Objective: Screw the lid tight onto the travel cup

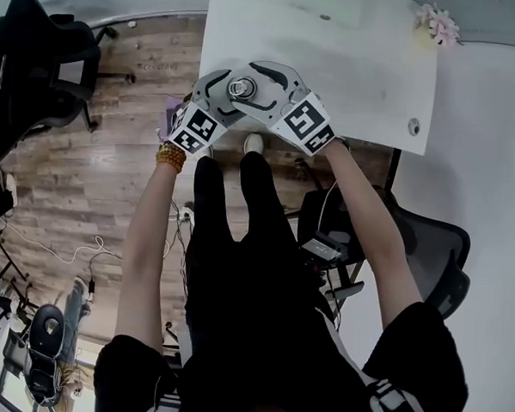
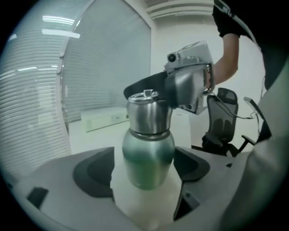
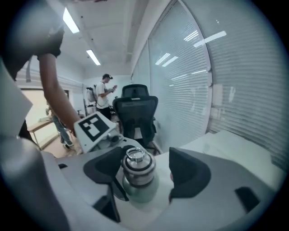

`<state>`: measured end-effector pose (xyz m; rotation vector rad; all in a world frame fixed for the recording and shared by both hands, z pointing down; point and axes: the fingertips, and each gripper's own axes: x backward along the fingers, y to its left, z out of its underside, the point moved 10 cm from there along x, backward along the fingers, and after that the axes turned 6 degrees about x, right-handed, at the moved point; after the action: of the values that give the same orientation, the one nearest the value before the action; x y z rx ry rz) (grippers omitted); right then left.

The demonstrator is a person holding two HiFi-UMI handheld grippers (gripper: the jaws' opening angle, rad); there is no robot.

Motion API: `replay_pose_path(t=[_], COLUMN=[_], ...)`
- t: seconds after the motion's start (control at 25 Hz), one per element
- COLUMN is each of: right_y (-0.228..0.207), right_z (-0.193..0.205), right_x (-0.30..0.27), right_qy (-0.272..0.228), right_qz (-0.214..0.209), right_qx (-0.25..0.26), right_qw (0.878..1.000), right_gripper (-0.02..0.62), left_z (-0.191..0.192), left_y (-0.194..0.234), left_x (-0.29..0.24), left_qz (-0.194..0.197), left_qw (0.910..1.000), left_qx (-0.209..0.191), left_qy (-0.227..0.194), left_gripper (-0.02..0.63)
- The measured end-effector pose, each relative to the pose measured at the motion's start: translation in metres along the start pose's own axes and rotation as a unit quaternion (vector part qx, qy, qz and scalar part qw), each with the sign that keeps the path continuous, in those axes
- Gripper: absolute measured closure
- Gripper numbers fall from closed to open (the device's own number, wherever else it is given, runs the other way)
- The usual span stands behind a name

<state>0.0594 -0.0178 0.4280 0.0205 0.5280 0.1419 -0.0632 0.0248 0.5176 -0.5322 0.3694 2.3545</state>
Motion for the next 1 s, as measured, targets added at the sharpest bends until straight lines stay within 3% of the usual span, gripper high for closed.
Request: replay_pose_path(t=[0.12,0.2,0.28,0.44,0.64,0.76,0.8,0.84,1.0], right_y=[0.017,0.024,0.024,0.018,0.001,-0.004,-0.003,0.000,0.010], right_z=[0.002,0.002,0.003,0.007,0.013,0.014,0.013,0.012,0.005], right_x=[-0.008,-0.014,-0.016,-0.016,-0.018,-0.020,-0.020,-0.019,-0.007], right_qy=[0.056,0.076,0.078,0.061,0.015,0.005,0.010,0.012,0.014], right_qz=[0.070,0.098,0.103,0.047,-0.079,-0.107,-0.102,-0.091,-0.020], right_qx=[-0.007,-0.002,0.010,0.045,0.079,0.082,0.086,0.086,0.026], right_qw=[0.996,0.992,0.992,0.996,0.994,0.991,0.991,0.992,0.999], right_gripper=[0.269,0.333,0.334,0.334,0.335,0.330,0.321,0.266,0.255], left_z=[0.003,0.002,0.002,0.006,0.011,0.008,0.007,0.007,0.010], left_y=[-0.020,-0.031,-0.035,-0.027,-0.007,0.003,0.003,0.002,-0.012], left_x=[-0.004,-0.011,-0.014,-0.011,-0.004,-0.005,-0.005,-0.002,0.008], left_qz=[-0.108,-0.170,-0.196,-0.149,-0.023,0.030,0.031,0.021,-0.076], left_qw=[0.9933,0.9829,0.9770,0.9866,0.9995,0.9993,0.9992,0.9994,0.9969], left_qx=[0.041,0.069,0.083,0.063,0.007,-0.021,-0.025,-0.026,0.016], left_qy=[-0.011,-0.011,-0.016,-0.023,-0.020,-0.010,-0.004,-0.001,-0.006], left_gripper=[0.207,0.236,0.238,0.238,0.238,0.236,0.236,0.233,0.216])
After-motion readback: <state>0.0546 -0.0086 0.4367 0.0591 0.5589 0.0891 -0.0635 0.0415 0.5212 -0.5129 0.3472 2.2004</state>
